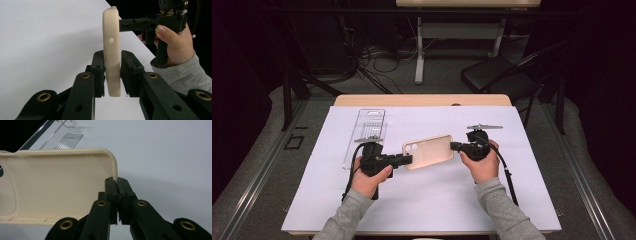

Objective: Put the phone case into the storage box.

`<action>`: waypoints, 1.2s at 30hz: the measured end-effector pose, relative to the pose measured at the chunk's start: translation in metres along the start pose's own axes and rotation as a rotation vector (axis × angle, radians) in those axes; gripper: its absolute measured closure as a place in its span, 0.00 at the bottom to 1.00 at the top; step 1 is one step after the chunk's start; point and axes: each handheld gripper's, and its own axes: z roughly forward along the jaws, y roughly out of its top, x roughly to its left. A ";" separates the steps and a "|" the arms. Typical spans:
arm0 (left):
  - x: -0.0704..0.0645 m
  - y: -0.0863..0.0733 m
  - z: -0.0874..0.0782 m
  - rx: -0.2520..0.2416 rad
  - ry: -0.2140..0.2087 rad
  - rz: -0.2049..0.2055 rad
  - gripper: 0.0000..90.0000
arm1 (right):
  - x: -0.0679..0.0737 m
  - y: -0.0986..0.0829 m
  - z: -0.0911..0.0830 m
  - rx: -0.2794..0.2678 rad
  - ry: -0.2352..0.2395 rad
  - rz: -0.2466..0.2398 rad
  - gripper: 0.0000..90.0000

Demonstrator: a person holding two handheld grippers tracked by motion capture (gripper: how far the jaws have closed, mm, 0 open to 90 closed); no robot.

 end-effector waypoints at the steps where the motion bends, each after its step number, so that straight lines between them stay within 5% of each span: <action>1: 0.000 0.000 0.000 0.001 0.000 -0.001 0.82 | 0.000 0.000 0.000 -0.001 0.001 0.001 0.98; 36: 0.003 -0.003 -0.001 -0.008 -0.017 -0.090 0.88 | 0.002 -0.001 0.002 0.002 0.009 -0.006 0.98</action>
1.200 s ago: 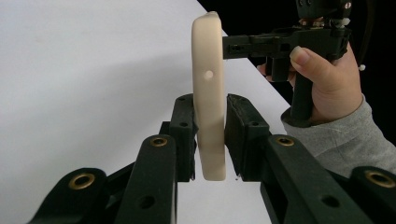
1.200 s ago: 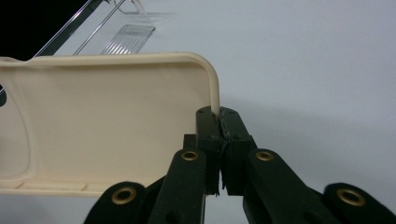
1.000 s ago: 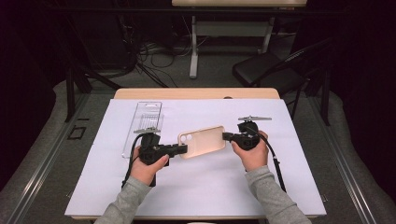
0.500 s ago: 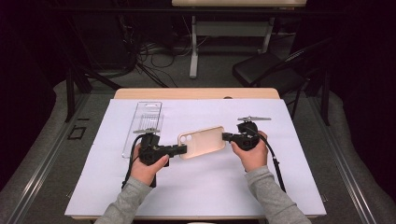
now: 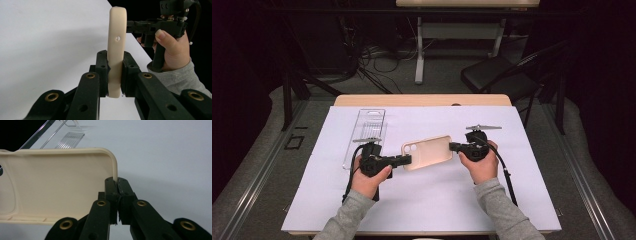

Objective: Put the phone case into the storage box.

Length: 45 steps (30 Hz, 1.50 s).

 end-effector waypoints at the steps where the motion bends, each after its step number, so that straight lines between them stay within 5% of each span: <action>1: 0.000 0.000 0.000 -0.001 -0.001 -0.002 0.88 | 0.000 0.000 0.000 0.000 0.001 0.000 0.98; 45: 0.002 0.000 -0.006 -0.033 -0.050 0.012 0.89 | 0.001 0.000 -0.001 -0.010 0.033 0.003 0.97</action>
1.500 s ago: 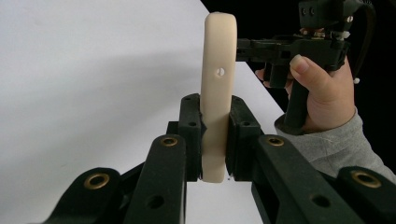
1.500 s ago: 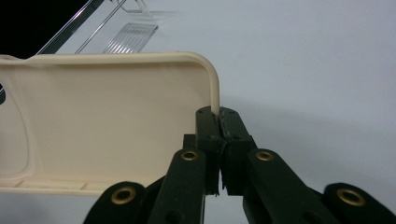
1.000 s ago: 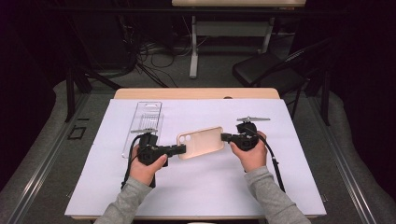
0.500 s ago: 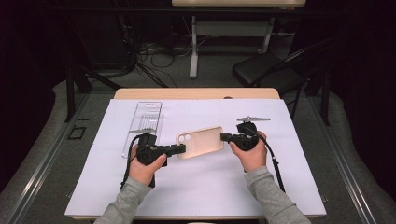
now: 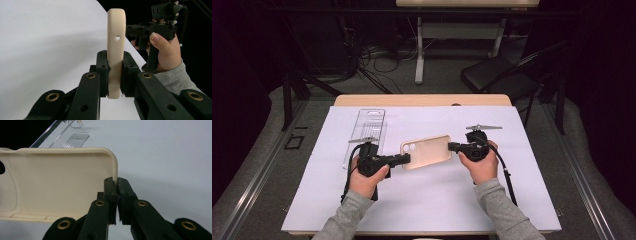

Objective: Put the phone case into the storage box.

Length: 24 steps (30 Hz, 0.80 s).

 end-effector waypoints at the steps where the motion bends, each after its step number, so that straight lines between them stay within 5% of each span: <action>1: 0.000 0.000 0.000 0.000 -0.002 -0.002 0.89 | 0.000 0.000 0.000 0.000 0.000 0.000 0.97; 24: 0.007 0.000 -0.001 0.003 -0.062 -0.059 0.89 | -0.001 0.000 0.002 0.026 0.010 0.015 0.96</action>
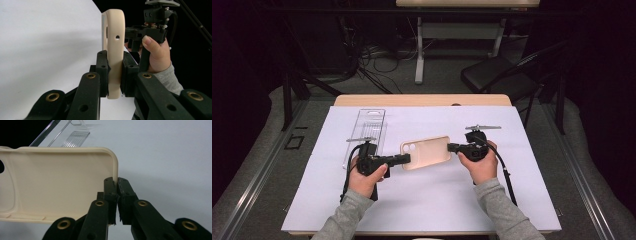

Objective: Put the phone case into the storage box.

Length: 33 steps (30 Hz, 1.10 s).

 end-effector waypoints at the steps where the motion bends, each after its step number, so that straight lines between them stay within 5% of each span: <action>1: 0.000 0.000 0.000 0.000 -0.007 -0.005 0.89 | 0.000 0.000 0.000 0.000 0.001 0.001 0.96; 10: 0.003 0.000 0.000 -0.006 -0.038 -0.037 0.89 | -0.001 0.000 0.001 0.003 0.005 0.003 0.96; 33: 0.007 0.000 -0.002 -0.026 -0.033 -0.064 0.89 | -0.001 0.000 0.002 0.002 0.018 0.009 0.91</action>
